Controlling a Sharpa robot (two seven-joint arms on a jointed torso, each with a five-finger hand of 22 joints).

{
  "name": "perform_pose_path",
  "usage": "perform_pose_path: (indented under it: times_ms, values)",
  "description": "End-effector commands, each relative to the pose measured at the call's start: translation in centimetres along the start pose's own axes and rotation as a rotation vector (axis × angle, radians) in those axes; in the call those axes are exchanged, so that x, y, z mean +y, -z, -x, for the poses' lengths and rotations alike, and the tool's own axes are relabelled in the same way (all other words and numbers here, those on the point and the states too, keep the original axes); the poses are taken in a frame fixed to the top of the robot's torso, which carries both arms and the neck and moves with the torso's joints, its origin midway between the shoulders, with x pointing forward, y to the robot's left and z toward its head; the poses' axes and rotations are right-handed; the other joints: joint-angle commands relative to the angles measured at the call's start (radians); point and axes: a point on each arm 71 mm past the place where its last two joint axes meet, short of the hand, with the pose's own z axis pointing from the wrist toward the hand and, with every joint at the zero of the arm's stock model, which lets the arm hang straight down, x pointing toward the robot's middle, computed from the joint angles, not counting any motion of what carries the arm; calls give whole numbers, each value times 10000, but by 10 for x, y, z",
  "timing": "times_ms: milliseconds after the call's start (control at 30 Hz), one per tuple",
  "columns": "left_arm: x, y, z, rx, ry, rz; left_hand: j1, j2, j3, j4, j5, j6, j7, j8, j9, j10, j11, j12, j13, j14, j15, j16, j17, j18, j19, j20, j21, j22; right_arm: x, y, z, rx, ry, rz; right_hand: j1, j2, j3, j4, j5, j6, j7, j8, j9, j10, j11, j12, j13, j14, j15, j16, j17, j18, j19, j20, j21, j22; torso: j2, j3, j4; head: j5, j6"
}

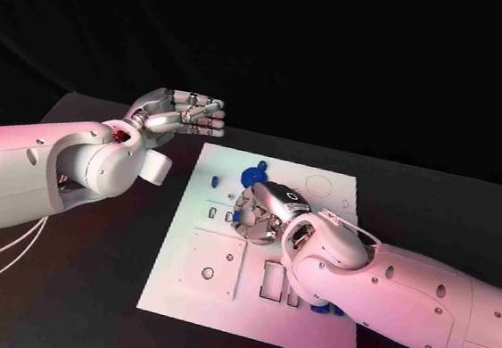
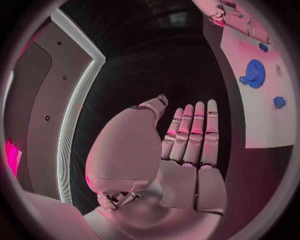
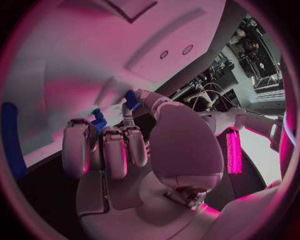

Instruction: Assemble the parts on the task board

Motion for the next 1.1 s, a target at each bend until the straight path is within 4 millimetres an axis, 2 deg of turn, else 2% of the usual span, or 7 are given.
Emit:
perform_pose_path:
  times_ms: [33, 433, 467, 533, 767, 800, 1100]
  values:
    - [-1, 0, -2, 210, 40, -65, 69, 5, -15, -53, 34, -37, 362, -28, -5, -14, -22, 13, 8, 80, -22, -63, -14, 60, 59, 2, -34, -7, -1, 1, -3, 233, 202, -31, -57, -65, -64, 12, 29, -87, 23, -46, -14, 248, 50, -55, 1622, 938, 45, 5, 2172, 54, -56, 46, -43, 684, 0, -4, -5, 0, 0]
    - [-1, 0, -2, 209, 39, -41, 51, 1, -9, -68, 34, -34, 355, -30, -6, -8, -27, 10, 7, 93, -26, -81, -16, 60, 66, 0, -42, -7, -1, 1, -2, 18, 222, 36, -203, -241, -147, 95, 38, -459, 171, -255, -127, 36, 178, -305, 1382, 911, 153, -34, 2064, 99, -168, 136, -245, 534, 1, -4, 0, -8, -9]
    - [-1, 0, -2, 209, 39, -38, 51, 1, -9, -68, 34, -34, 355, -30, -6, -8, -27, 10, 7, 93, -26, -81, -16, 60, 66, 0, -42, -7, -1, 1, -2, 2, 214, 48, -253, -260, -233, 144, -548, -477, 174, -263, -133, 27, 193, -316, 1372, 911, 173, -35, 2064, 97, -170, 165, -255, 534, 3, -4, 2, -8, -12]
    - [-1, 0, -2, 210, 39, -35, 51, 1, -9, -68, 34, -34, 355, -30, -6, -8, -27, 10, 7, 93, -26, -81, -16, 60, 66, 0, -42, -7, 0, 1, -1, -30, 194, 77, -268, -285, -352, 197, -842, -539, 198, -296, -158, -7, 214, -356, 1332, 907, 192, -41, 2050, 109, -184, 186, -294, 513, 6, -2, 1, -7, -15]
    - [-1, 0, -2, 209, 38, -22, 51, 1, -9, -68, 34, -34, 355, -30, -6, -8, -27, 10, 7, 93, -26, -81, -16, 60, 66, 0, -42, -7, 0, 1, -1, -135, 128, 186, -202, -265, -1927, 773, -1233, -752, 207, -326, -208, -130, 236, -495, 1186, 902, 217, -54, 2028, 127, -198, 220, -412, 484, -1, 1, -14, 6, -16]
    - [-1, 0, -2, 210, 38, -20, 51, 1, -9, -68, 34, -34, 355, -30, -6, -8, -27, 10, 7, 93, -26, -81, -16, 60, 66, 0, -42, -7, 0, 2, 0, -168, 111, 204, 68, -97, -2689, 1077, -1335, -814, 206, -312, -221, -161, 247, -526, 1150, 899, 247, -60, 2017, 138, -200, 212, -454, 479, 0, -5, -12, 1, -13]
    - [0, 0, 0, 254, -279, 134, 44, -5, -10, -75, 34, -41, 355, -35, -8, -17, -25, 5, 4, 102, -27, -85, -16, 61, 71, -1, -43, -7, -1, 12, 11, -1100, -278, 663, 782, 158, -4023, 1873, -1376, -922, 238, -270, -260, -202, 266, -561, 1097, 893, 240, -75, 1989, 140, -196, 239, -539, 482, -32, 4, -2, -44, 11]
